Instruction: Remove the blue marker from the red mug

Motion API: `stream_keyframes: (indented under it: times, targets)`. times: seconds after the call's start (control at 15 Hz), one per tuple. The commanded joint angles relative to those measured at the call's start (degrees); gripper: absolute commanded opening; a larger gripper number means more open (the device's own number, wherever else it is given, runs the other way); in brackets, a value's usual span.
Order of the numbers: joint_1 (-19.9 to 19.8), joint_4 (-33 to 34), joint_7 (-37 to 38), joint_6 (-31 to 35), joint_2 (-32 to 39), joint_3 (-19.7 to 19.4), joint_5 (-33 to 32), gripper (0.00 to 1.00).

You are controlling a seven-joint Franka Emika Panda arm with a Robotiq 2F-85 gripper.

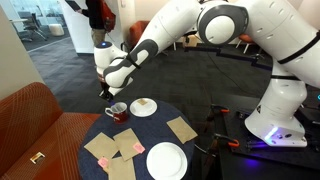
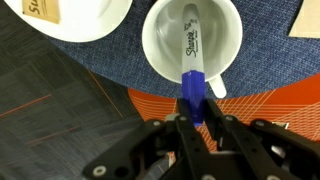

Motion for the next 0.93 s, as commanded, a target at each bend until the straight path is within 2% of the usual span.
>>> stream_keyframes:
  times: [0.0,0.4,0.87]
  targets:
    - [0.72,-7.21,-0.42,1.37,-7.96,-0.48,0.32,0.05]
    - [0.75,-17.51,-1.14,0.12,-21.89,-0.25,-0.12,0.05]
    - [0.11,-31.47,-2.07,-8.94,-40.39,0.49,-2.00,0.05]
